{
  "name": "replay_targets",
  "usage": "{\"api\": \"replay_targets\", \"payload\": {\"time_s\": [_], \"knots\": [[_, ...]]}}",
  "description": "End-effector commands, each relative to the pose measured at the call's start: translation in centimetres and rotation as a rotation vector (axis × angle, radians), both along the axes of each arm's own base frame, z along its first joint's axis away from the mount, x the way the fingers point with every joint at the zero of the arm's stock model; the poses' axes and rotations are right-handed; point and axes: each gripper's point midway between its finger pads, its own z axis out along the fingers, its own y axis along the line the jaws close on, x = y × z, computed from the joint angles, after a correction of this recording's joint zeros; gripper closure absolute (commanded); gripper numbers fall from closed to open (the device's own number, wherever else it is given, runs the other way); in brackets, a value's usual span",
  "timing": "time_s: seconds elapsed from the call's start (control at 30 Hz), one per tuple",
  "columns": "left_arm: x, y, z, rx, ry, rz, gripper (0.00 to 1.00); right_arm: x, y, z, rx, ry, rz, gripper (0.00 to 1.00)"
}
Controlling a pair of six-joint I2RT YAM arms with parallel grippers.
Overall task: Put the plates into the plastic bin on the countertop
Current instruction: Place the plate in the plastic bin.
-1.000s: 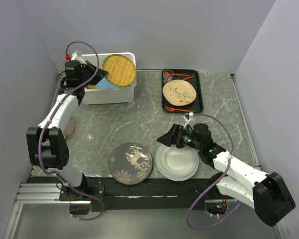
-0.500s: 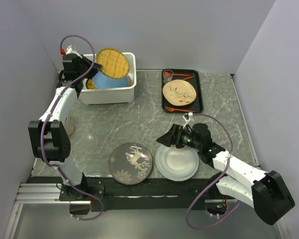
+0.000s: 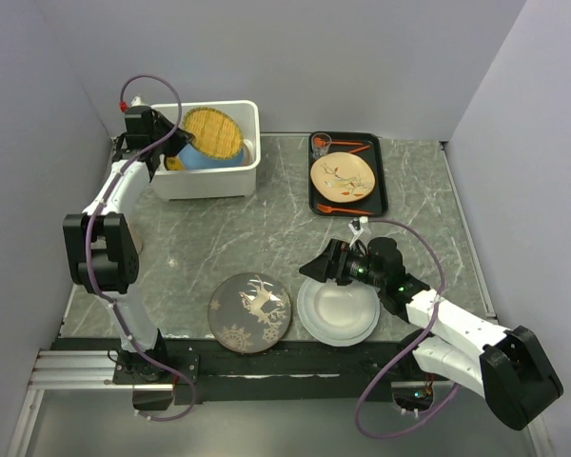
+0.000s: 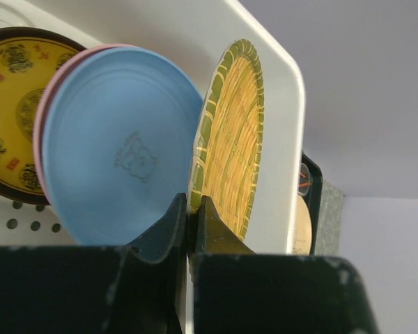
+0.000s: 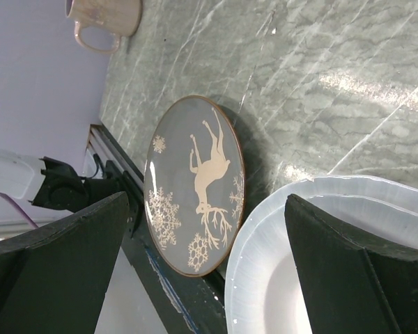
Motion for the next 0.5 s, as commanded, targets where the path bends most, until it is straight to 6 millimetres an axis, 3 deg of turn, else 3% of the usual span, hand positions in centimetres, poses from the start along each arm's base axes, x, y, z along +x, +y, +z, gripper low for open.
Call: {"api": "replay_targets", "payload": {"time_s": [0.0,0.3,0.47], "knots": [[1.4,0.0,3.5,-0.003,-0.093,-0.032,0.99,0.1,0.2,1.0,0.031,-0.038,0.008,0.0],[1.6,0.0,1.3,-0.004,-0.046,-0.04,0.98,0.0,0.2,0.7,0.033,-0.03,0.008,0.0],[1.4,-0.4,0.3,-0.016,-0.03,-0.056,0.86,0.0,0.3,0.6,0.036,-0.027,0.01,0.0]]}}
